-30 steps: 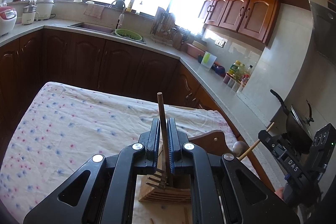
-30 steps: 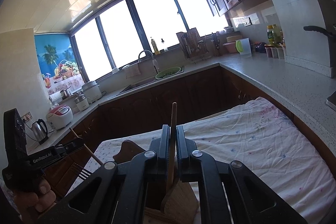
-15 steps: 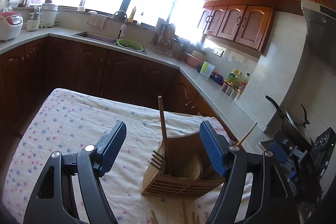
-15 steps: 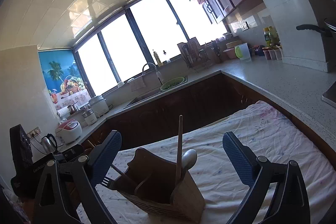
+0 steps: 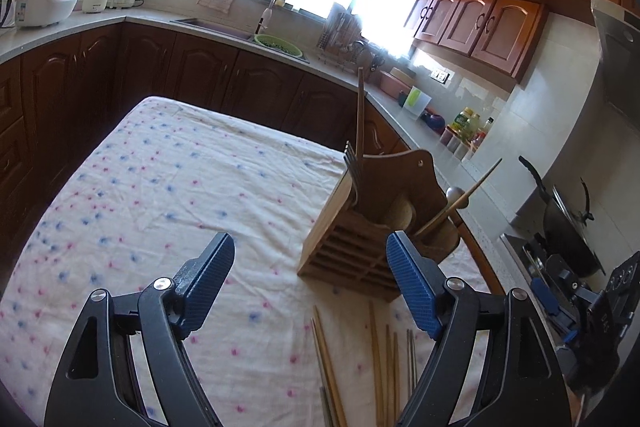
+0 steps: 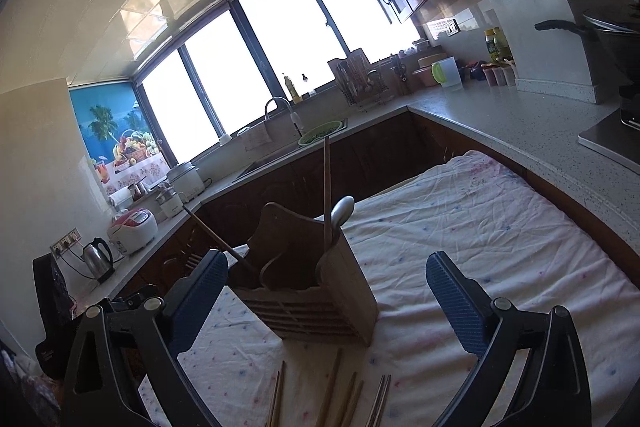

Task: Organize utensils
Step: 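Move both open tools back to the thin metal chopsticks on the cloth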

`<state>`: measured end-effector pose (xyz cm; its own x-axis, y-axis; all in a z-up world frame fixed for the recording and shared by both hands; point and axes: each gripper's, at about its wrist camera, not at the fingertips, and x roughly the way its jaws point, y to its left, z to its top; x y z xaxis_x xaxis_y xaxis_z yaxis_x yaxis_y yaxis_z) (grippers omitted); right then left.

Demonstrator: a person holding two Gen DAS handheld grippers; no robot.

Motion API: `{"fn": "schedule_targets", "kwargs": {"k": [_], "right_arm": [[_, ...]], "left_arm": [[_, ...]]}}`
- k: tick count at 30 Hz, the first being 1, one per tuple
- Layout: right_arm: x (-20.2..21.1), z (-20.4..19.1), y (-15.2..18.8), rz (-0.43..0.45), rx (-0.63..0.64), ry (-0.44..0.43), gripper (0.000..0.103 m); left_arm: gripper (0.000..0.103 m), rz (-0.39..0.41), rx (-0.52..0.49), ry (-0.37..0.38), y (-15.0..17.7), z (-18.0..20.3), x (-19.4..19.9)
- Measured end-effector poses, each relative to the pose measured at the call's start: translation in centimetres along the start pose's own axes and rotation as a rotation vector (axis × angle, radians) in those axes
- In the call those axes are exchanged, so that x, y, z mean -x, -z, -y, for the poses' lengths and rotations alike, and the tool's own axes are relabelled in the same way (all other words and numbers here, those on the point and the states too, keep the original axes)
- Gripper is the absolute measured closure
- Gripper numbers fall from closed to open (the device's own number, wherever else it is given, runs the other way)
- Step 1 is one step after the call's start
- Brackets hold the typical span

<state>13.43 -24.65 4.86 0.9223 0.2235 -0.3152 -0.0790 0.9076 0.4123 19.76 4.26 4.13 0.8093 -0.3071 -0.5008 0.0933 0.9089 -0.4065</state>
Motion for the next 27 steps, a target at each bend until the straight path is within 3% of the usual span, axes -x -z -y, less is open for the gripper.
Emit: {"fn": "schedule_targets", "kwargs": {"k": [16, 27], "right_arm": [[2.6, 1.9, 7.1, -0.186, -0.008, 0.093, 0.003], [2.2, 2.2, 8.7, -0.246, 0.005, 0.102, 0.003]], "left_arm": [[0.023, -0.157, -0.032, -0.073, 7.5, -1.7, 0.9], [0.023, -0.272, -0.120, -0.097, 10.1, -0.8, 0.2]]}}
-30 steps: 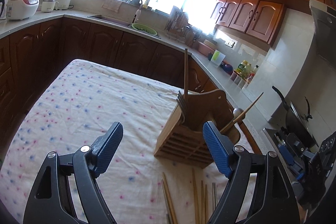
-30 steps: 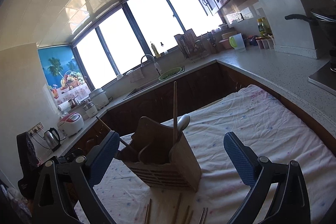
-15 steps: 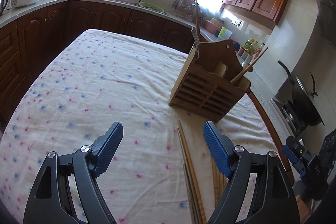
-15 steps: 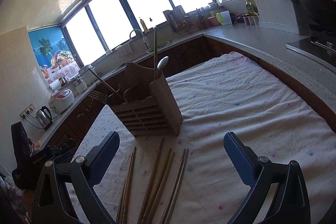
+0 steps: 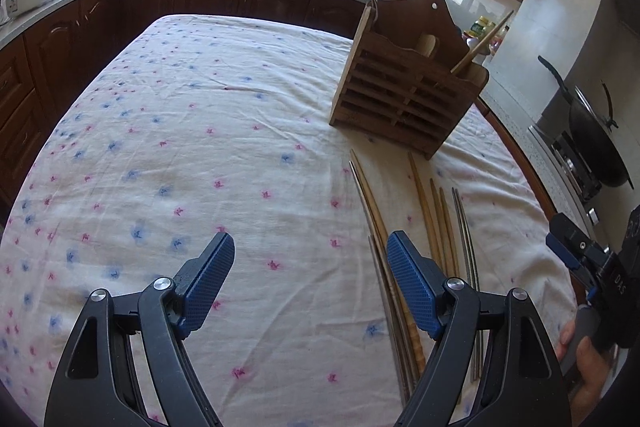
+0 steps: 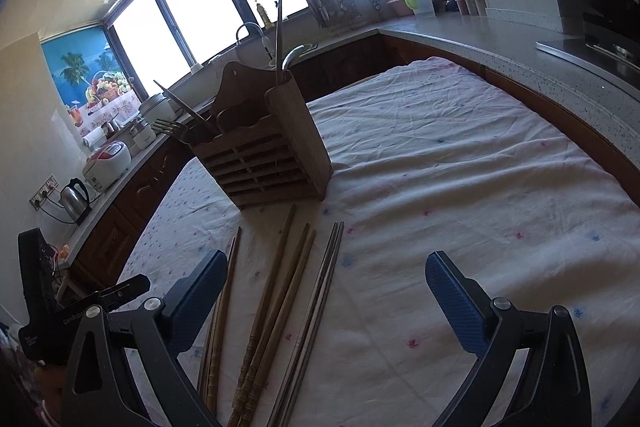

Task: Organize utensils
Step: 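Move both open tools back to the thin metal chopsticks on the cloth, then grasp a metal chopstick with the left tool while the right tool grasps another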

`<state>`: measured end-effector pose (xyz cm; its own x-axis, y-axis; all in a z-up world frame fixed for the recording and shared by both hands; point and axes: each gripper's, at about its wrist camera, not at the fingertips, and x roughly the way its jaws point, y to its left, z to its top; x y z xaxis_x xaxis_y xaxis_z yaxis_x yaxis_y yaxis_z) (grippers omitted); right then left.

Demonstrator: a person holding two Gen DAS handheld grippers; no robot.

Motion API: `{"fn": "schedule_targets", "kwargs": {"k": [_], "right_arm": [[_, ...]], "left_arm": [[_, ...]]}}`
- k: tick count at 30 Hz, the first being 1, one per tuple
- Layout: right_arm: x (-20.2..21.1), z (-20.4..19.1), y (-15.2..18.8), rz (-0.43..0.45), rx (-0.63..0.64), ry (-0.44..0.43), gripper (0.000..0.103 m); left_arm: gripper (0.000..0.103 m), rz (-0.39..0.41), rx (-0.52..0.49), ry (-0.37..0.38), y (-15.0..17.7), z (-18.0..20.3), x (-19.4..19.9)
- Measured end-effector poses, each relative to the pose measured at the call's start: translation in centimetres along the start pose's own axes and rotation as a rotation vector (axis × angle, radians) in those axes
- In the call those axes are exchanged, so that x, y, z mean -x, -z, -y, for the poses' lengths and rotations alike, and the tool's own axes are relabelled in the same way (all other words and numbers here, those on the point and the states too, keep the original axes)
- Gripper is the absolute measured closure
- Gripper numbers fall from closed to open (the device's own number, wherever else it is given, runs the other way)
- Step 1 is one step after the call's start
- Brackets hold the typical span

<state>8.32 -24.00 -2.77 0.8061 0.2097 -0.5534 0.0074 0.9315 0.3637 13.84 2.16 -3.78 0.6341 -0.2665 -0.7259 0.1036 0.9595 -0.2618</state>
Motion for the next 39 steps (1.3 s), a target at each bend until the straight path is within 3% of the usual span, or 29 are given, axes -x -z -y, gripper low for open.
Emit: {"fn": "schedule_targets", "kwargs": {"k": [7, 12, 15, 21, 23, 28, 29, 30, 35, 39], "right_arm": [[-0.4, 0.0, 0.3, -0.017, 0.002, 0.002, 0.004], [-0.7, 0.2, 0.4, -0.027, -0.006, 0.005, 0.008], [-0.9, 0.3, 0.4, -0.034, -0.011, 0.007, 0.011], [-2.4, 0.0, 0.6, -0.084, 0.003, 0.018, 0.023], [-3.3, -0.4, 0.8, -0.111, 0.016, 0.020, 0.032], [-5.5, -0.8, 1.0, -0.174, 0.044, 0.033, 0.058], [-5.8, -0.8, 1.0, -0.186, 0.045, 0.037, 0.064], [-6.2, -0.7, 1.0, -0.195, 0.046, 0.044, 0.066], [-8.3, -0.4, 0.6, -0.234, 0.067, 0.090, 0.080], [-9.5, -1.3, 0.1, -0.244, 0.139, 0.134, 0.083]], "left_arm": [[0.023, -0.104, -0.105, -0.012, 1.5, 2.5, -2.1], [0.043, -0.158, -0.153, -0.042, 2.0, 3.7, -4.1], [0.045, -0.141, -0.197, -0.083, 2.2, 4.4, -4.4], [0.045, -0.143, -0.201, -0.074, 1.7, 4.7, -4.9], [0.047, -0.143, -0.228, -0.091, 1.6, 5.0, -5.1], [0.057, -0.126, -0.273, -0.115, 1.8, 5.2, -5.2], [0.063, -0.123, -0.271, -0.115, 1.7, 5.1, -5.2], [0.069, -0.121, -0.269, -0.117, 1.6, 4.9, -5.2], [0.077, -0.118, -0.267, -0.108, 1.1, 4.7, -5.6], [0.085, -0.107, -0.290, -0.080, 0.9, 5.4, -6.1]]}}
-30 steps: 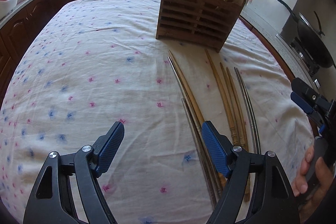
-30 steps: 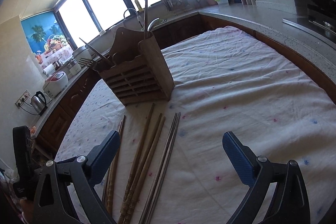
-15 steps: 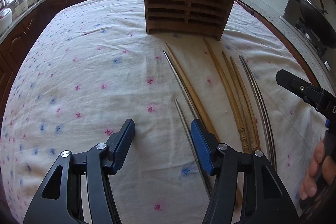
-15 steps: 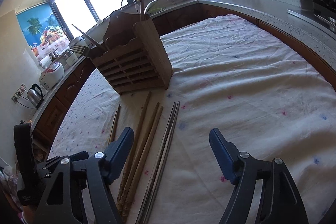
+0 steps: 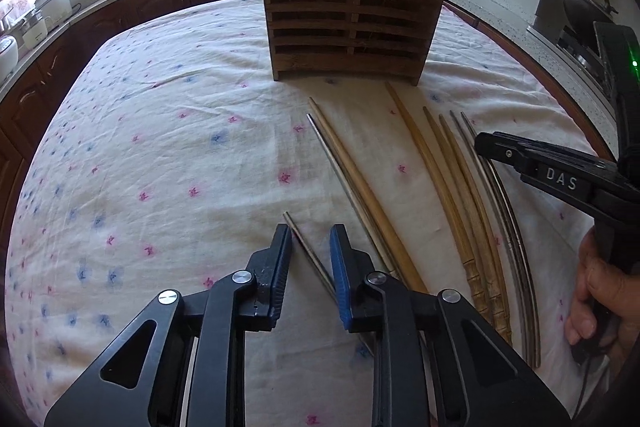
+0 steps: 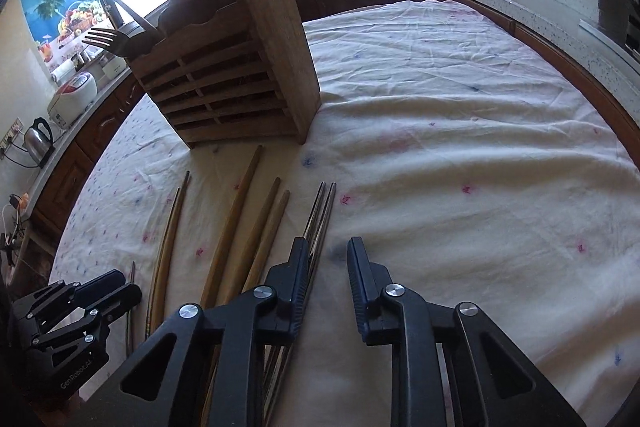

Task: Organize utensils
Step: 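Grasp a metal chopstick with the left tool while the right tool grasps another, then lift both metal chopsticks upright and lower them into the wooden holder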

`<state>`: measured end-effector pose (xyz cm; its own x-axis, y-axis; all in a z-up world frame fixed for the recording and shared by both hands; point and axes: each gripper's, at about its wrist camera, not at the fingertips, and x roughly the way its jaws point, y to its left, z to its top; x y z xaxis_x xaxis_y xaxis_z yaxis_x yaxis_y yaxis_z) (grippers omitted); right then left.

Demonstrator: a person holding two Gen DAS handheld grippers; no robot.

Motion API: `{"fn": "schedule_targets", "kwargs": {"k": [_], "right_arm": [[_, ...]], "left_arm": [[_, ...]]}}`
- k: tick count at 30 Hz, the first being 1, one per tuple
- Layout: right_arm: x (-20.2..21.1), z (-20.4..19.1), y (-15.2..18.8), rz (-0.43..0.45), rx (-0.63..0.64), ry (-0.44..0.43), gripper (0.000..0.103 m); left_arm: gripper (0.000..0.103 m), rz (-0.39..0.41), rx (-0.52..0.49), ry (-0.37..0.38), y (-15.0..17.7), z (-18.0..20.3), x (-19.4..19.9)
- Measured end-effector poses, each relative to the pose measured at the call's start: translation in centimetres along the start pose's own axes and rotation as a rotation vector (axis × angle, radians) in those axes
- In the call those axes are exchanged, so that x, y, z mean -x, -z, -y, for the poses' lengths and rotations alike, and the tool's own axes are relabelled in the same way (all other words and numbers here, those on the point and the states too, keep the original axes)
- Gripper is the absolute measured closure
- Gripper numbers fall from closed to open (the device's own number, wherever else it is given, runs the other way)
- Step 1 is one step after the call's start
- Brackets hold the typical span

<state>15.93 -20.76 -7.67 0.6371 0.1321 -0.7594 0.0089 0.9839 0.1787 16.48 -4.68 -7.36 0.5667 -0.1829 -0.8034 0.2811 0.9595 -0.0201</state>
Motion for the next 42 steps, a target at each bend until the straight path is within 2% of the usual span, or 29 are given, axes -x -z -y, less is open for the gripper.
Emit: {"fn": "schedule_targets", "kwargs": {"k": [3, 5, 8, 10, 13, 16, 17, 18, 19, 20, 24, 31, 42], "right_arm": [[-0.4, -0.5, -0.4, -0.005, 0.037, 0.027, 0.083], [-0.4, -0.8, -0.4, -0.019, 0.069, 0.040, 0.084], [-0.2, -0.4, -0.5, -0.038, 0.076, 0.023, 0.084], [-0.4, -0.3, -0.8, -0.041, 0.074, 0.020, 0.085], [-1.1, -0.7, -1.4, -0.029, 0.076, 0.033, 0.085], [-1.5, -1.3, -1.5, -0.012, 0.101, 0.056, 0.085], [-1.5, -1.5, -1.5, -0.012, 0.108, 0.062, 0.084], [-1.5, -1.5, -1.5, -0.012, 0.112, 0.064, 0.084], [-1.5, -1.5, -1.5, -0.011, 0.110, 0.062, 0.087], [-1.4, -1.3, -1.5, -0.011, 0.102, 0.058, 0.095], [-0.4, -0.5, -1.1, -0.013, 0.040, -0.010, 0.098], [4.0, 0.0, -0.4, 0.044, -0.012, -0.124, 0.098], [13.1, -0.4, -2.5, 0.251, -0.014, -0.256, 0.099]], "left_arm": [[0.085, -0.012, -0.008, 0.014, -0.5, 0.1, -0.3], [0.084, -0.041, 0.028, 0.039, -0.4, -0.7, 0.1], [0.074, -0.070, 0.105, 0.059, 0.1, -2.2, 0.7], [0.073, -0.076, 0.130, 0.074, 0.3, -2.6, 0.8], [0.074, -0.071, 0.095, 0.037, 0.2, -1.7, 0.5], [0.073, -0.046, 0.019, -0.024, 0.2, -0.1, 0.2], [0.077, -0.037, 0.003, -0.034, 0.1, 0.3, 0.1], [0.085, -0.033, -0.004, -0.028, 0.0, 0.5, 0.0], [0.090, -0.035, -0.007, -0.018, -0.2, 0.6, -0.1], [0.094, -0.038, -0.007, -0.013, -0.4, 0.6, -0.1], [0.099, -0.046, 0.025, 0.043, -0.2, -0.2, 0.5], [0.099, 0.036, 0.102, 0.144, -0.5, -2.0, 5.1], [0.099, 0.246, 0.126, 0.239, -3.1, -3.6, 13.6]]}}
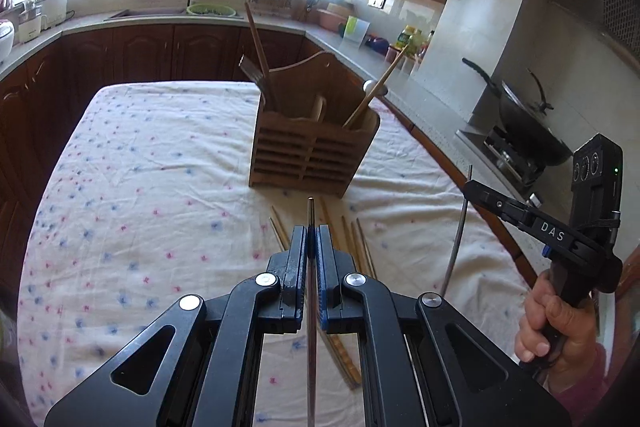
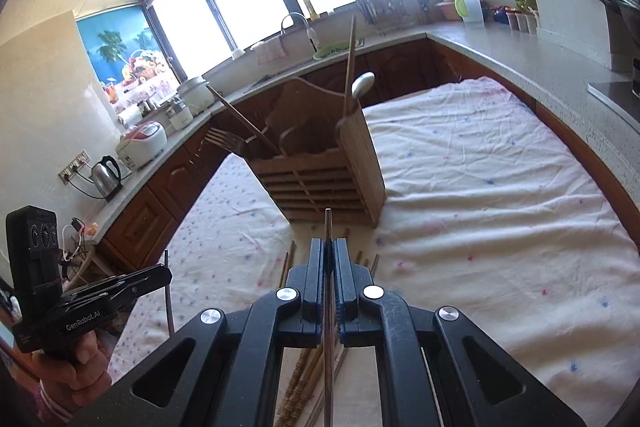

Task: Organize utensils
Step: 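Lift both metal chopsticks upright and lower them into the wooden holder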

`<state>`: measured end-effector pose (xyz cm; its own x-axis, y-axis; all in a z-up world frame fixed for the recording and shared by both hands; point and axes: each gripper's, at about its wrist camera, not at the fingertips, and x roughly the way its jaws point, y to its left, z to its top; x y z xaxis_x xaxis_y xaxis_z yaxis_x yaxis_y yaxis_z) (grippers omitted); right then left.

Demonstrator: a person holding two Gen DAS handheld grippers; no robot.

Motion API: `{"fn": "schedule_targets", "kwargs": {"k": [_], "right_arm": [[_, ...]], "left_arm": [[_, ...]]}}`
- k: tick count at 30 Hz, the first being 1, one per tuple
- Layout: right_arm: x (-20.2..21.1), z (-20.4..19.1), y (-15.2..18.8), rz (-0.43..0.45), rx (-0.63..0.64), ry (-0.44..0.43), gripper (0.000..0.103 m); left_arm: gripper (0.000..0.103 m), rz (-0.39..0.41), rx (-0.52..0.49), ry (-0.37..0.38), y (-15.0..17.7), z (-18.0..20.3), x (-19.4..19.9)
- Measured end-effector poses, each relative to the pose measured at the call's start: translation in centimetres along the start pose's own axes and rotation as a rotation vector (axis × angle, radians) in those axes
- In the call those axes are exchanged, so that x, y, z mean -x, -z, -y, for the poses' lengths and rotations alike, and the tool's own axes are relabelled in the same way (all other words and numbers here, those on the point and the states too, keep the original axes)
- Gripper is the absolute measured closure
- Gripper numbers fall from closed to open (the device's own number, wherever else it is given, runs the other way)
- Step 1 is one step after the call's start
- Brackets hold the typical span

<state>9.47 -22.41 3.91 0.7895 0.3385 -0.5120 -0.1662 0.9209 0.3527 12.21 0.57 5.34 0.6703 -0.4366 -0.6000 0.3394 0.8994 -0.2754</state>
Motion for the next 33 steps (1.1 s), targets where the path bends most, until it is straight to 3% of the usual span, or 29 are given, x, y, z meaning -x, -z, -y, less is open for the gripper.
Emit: {"fn": "schedule_targets", "kwargs": {"k": [11, 33], "right_arm": [[3.0, -1.8, -2.6, 0.103, 0.036, -0.036, 0.099], [2.8, -1.7, -5.1, 0.165, 0.034, -0.039, 0.099]], "left_arm": [[0.099, 0.099, 0.006, 0.017, -2.2, -0.2, 3.4], [0.099, 0.189, -0.011, 0.025, -6.4, 0.3, 3.1]]}}
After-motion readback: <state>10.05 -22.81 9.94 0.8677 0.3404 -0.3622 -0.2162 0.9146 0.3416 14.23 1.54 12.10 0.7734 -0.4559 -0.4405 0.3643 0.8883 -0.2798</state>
